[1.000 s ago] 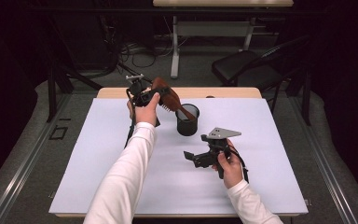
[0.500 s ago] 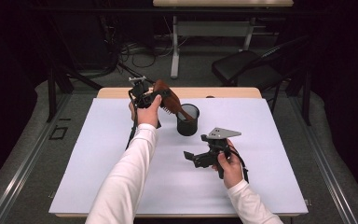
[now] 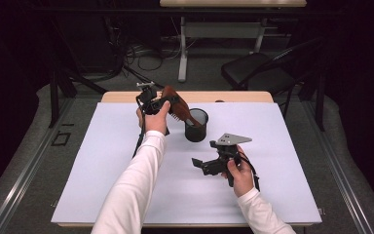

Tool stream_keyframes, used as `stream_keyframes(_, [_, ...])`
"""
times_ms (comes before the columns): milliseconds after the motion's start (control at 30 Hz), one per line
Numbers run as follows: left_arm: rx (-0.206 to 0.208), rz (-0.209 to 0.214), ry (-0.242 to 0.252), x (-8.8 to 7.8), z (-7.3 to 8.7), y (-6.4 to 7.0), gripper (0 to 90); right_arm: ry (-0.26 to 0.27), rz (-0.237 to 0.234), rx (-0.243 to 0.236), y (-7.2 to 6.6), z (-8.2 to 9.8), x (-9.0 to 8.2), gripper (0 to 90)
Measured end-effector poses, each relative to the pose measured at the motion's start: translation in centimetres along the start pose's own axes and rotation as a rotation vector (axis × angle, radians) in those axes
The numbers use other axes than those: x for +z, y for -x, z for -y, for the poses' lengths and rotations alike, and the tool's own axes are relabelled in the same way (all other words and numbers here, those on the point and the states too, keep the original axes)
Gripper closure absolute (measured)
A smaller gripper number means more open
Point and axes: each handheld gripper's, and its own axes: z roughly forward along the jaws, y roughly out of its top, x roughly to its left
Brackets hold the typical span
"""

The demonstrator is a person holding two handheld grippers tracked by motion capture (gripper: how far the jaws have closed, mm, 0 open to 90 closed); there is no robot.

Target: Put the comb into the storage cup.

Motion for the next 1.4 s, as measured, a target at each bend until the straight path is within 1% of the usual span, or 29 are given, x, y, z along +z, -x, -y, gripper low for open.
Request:
stream_keyframes(133, [0.005,-0.001,-0.004,0.09,0.09,-0.08,48.0,0.001,0.000,-0.001,0.01,-0.01,-0.01,0.0])
stream_keyframes(300, [-0.008,0.001,-0.004,0.15,0.18,-0.32,47.9,-0.002,-0.001,0.001,-0.04,-0.01,0.00,0.0])
stream_keyframes(433, [-0.011,0.003,-0.008,0.11,0.14,-0.37,47.9,0.000,-0.001,0.000,-0.02,0.00,0.01,0.0])
stream_keyframes(633, [-0.007,0.004,-0.008,0.13,0.21,-0.33,47.7,-0.002,-0.002,-0.001,-0.03,0.01,0.03,0.0])
stream_keyframes(767, [0.010,0.001,-0.008,0.13,0.30,-0.24,47.6,-0.004,-0.004,-0.003,-0.04,0.01,0.04,0.0])
stream_keyframes(1167, [0.026,0.005,-0.003,0.13,0.39,-0.26,47.1,-0.004,-0.009,-0.005,-0.10,0.01,0.08,0.0])
stream_keyframes(1400, [0.021,0.004,-0.005,0.14,0.35,-0.31,46.6,-0.006,-0.010,-0.002,-0.11,0.03,0.11,0.0])
